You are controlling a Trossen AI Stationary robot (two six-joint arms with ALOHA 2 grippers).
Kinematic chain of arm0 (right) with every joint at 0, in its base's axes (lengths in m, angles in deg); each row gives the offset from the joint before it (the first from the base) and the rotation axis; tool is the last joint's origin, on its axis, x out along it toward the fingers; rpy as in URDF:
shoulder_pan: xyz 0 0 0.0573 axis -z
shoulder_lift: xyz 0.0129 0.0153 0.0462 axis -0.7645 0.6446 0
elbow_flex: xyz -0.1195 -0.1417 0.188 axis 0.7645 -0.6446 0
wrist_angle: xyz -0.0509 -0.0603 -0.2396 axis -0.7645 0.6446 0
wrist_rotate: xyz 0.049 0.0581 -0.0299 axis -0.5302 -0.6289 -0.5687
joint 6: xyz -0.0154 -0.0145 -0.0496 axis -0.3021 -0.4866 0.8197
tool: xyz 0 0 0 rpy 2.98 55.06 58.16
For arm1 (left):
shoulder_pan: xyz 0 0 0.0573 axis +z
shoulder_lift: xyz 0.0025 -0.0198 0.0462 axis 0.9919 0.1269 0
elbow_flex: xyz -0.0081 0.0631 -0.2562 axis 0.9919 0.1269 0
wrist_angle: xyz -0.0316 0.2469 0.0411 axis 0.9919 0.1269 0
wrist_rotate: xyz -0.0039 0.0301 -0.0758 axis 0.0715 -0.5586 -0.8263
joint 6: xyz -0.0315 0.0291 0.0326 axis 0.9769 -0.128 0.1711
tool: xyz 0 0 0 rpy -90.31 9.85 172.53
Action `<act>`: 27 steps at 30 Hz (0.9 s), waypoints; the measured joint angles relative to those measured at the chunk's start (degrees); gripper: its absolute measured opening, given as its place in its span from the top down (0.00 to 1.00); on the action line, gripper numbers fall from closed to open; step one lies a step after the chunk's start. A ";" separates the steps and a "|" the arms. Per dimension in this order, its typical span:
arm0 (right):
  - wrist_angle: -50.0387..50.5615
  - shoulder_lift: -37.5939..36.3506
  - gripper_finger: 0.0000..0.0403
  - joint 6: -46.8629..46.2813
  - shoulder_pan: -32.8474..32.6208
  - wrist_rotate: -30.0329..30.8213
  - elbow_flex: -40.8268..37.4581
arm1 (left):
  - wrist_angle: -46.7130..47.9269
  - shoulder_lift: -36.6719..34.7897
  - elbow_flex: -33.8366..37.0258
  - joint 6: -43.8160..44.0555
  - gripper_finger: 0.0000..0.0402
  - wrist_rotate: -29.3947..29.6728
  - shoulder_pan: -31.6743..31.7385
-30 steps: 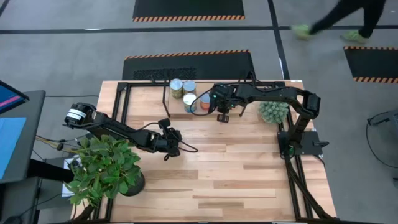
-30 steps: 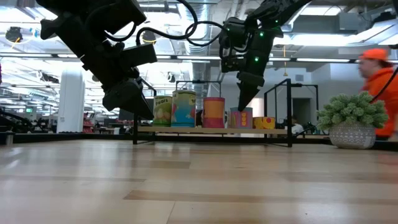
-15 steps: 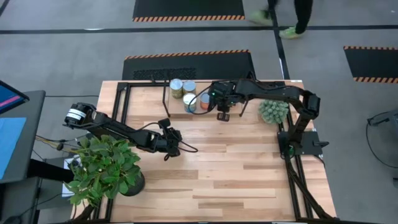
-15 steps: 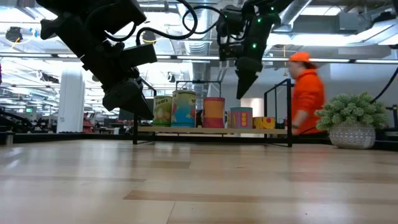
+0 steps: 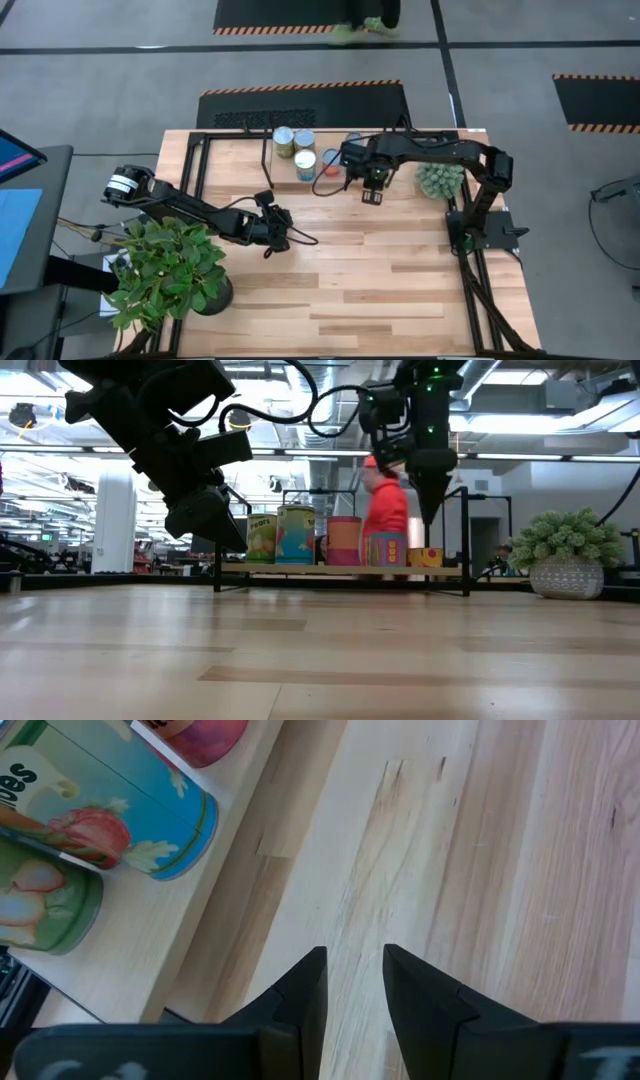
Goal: Pick and place cans onto a shelf
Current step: Adjust the canned oranges on the shelf
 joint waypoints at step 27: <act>-4.73 5.97 0.71 5.98 5.33 2.05 -2.55 | -0.02 0.00 0.00 0.41 0.77 -0.04 0.17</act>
